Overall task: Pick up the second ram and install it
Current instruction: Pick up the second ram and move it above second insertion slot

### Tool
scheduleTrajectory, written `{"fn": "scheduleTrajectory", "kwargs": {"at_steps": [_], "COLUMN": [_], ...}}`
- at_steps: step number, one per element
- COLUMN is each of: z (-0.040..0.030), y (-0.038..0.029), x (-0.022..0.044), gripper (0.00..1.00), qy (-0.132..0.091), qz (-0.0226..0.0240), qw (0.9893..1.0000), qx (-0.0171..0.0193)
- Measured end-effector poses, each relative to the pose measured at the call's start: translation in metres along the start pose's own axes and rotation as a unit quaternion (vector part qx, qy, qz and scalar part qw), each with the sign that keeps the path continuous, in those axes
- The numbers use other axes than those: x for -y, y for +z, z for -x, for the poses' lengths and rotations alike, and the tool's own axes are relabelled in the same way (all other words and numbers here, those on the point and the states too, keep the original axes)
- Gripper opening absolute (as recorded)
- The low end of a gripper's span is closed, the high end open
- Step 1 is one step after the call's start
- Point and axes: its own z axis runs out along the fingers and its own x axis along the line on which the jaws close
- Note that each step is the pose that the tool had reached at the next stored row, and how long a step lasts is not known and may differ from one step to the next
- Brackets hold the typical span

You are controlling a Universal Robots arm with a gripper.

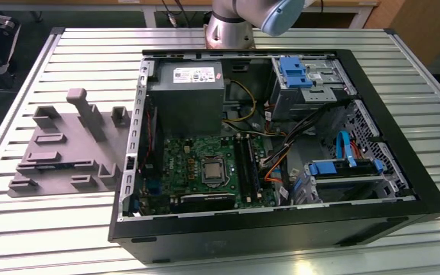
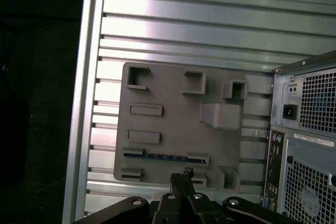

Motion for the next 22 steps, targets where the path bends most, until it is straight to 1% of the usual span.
{"fn": "scheduleTrajectory", "kwargs": {"at_steps": [11,22], "z": [0.0,0.0], "y": [0.0,0.0], "x": [0.0,0.0], "gripper": [0.11,0.11], "qy": [-0.002,-0.028], "qz": [0.0,0.0005], "qw": [1.0,0.9996], "qx": [0.0,-0.0006]}}
